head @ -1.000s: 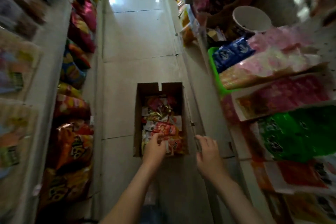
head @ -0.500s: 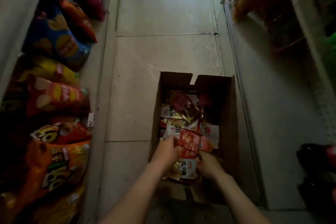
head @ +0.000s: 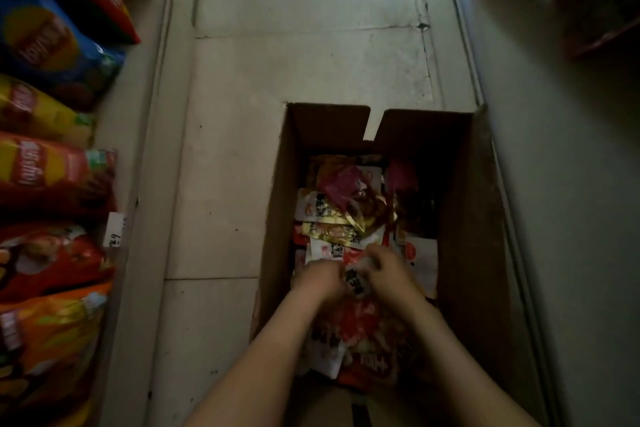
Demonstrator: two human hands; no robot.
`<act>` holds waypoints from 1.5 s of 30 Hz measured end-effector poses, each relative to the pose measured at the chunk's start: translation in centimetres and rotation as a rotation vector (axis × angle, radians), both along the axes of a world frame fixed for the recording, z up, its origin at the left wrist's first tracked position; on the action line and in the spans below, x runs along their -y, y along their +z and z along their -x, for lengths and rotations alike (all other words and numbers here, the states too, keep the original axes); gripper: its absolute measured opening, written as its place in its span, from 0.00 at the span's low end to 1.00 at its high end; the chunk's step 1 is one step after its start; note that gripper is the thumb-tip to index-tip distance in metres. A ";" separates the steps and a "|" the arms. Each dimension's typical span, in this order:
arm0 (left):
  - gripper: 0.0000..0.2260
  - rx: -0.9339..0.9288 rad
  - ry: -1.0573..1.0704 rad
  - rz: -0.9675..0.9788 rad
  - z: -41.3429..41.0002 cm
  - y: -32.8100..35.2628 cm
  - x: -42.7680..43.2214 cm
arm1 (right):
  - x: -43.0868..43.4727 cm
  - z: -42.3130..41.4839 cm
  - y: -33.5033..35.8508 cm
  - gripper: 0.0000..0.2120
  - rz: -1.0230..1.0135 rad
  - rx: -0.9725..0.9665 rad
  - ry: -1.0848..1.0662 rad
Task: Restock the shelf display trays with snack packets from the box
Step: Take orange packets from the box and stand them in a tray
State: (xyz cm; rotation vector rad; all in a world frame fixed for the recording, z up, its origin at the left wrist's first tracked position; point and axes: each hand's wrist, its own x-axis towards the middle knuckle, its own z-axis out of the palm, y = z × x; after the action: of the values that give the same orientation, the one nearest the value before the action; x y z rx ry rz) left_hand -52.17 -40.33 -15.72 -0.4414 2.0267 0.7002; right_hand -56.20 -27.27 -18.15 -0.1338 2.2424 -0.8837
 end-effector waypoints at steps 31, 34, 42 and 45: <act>0.08 -0.398 0.972 -0.291 3.5 1.4 3.4 | 4.5 7.9 2.7 0.14 -0.407 -0.811 0.224; 0.08 -0.377 1.204 -0.474 4.6 1.2 3.2 | 5.3 6.6 3.0 0.08 -0.034 -0.694 0.134; 0.25 -0.265 1.400 -0.745 4.6 0.5 3.5 | 5.6 2.8 3.3 0.08 0.375 -0.606 0.380; 0.12 -0.291 1.400 -0.645 4.4 0.7 3.4 | 5.6 3.0 3.6 0.12 0.526 -0.436 0.182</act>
State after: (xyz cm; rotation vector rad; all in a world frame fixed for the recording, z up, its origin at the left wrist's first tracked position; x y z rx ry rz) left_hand -56.61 -43.74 -15.05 -1.4133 1.3288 2.2388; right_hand -59.19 -32.87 -14.51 -0.8280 2.2718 -1.4288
